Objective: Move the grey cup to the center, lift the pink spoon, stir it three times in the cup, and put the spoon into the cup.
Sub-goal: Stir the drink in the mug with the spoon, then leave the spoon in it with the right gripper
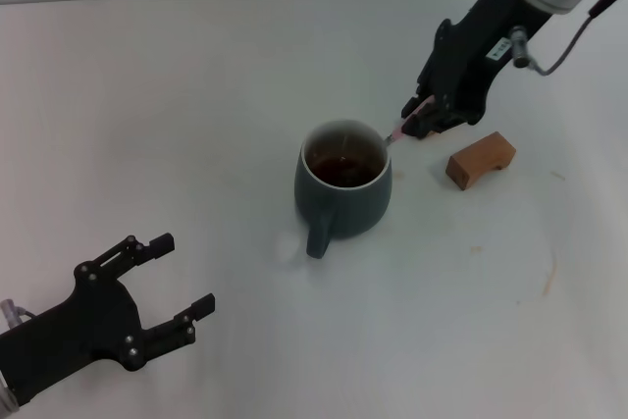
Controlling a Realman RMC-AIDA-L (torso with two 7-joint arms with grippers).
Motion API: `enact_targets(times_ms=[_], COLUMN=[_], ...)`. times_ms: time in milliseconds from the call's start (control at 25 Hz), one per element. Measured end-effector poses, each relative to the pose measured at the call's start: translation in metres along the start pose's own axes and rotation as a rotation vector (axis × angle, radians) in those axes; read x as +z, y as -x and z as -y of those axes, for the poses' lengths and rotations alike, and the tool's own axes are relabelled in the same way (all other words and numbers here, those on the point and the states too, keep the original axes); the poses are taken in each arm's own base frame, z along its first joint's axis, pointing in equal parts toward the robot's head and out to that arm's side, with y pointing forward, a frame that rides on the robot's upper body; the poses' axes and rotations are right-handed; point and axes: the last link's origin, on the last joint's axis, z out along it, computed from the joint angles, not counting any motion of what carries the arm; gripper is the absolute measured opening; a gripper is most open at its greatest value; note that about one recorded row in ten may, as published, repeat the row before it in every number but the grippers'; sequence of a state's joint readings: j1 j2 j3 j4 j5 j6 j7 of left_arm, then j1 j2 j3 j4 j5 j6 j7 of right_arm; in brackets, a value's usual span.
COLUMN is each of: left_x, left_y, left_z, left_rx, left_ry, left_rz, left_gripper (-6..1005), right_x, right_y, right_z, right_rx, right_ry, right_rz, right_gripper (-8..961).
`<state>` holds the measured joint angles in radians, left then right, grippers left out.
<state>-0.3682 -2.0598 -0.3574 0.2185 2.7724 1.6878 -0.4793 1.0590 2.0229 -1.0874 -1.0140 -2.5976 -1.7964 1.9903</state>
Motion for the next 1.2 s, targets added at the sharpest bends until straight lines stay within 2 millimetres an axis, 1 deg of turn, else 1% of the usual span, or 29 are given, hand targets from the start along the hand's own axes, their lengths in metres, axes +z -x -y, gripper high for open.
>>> enact_targets(times_ms=[440,560,840,1000,1200], left_x=[0.001,0.001,0.002,0.002,0.002], left_y=[-0.001,-0.001,0.000,0.000,0.000], left_z=[0.000,-0.001,-0.001,0.000,0.000], left_rx=[-0.006,-0.007,-0.008,-0.008,-0.008], left_ry=[-0.004,-0.004,-0.005,-0.005,-0.004], left_rz=[-0.009,-0.010,-0.011,-0.002,-0.002], left_gripper=[829,829,829,829,829], right_x=[0.016,0.017,0.014,0.013,0.012], right_y=[0.027,0.031,0.031,0.030,0.034], right_z=[-0.006,-0.003,0.004,0.000,-0.004], right_rx=[-0.082,-0.090,-0.063,-0.065,-0.078], right_ry=[-0.023,-0.046,-0.100,-0.071,-0.052], right_rz=[-0.069,-0.066,-0.124,-0.154,-0.142], right_gripper=[117,117,117,117,115])
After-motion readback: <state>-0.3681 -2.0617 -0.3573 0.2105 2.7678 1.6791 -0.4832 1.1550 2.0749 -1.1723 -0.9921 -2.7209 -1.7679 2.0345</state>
